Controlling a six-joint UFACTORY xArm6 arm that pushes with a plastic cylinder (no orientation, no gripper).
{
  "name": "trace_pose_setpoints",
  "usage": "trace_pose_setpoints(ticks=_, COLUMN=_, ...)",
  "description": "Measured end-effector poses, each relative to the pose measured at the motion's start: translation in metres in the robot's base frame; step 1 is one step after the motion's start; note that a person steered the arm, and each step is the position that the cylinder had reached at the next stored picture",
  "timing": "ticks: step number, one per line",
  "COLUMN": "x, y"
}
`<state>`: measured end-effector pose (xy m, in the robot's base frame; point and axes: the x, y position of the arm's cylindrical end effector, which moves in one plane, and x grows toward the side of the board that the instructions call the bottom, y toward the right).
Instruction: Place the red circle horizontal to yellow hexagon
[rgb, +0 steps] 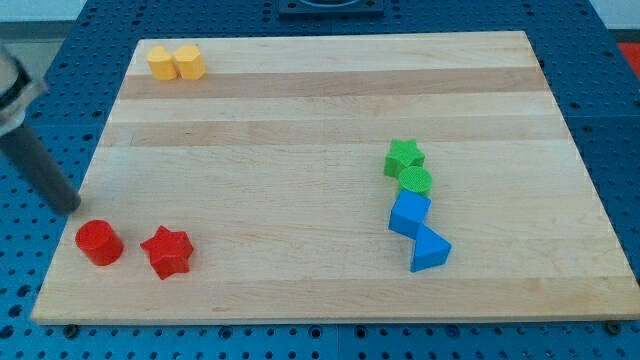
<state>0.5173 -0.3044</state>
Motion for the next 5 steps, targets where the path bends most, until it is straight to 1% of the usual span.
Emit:
trace_pose_setpoints(ticks=1, x=0.050, y=0.001)
trace_pose_setpoints(ticks=2, x=0.073, y=0.017)
trace_pose_setpoints(ticks=3, x=0.061, y=0.042)
trace_pose_setpoints(ticks=4, x=0.023, y=0.061)
trace_pose_setpoints(ticks=5, x=-0.006, y=0.065)
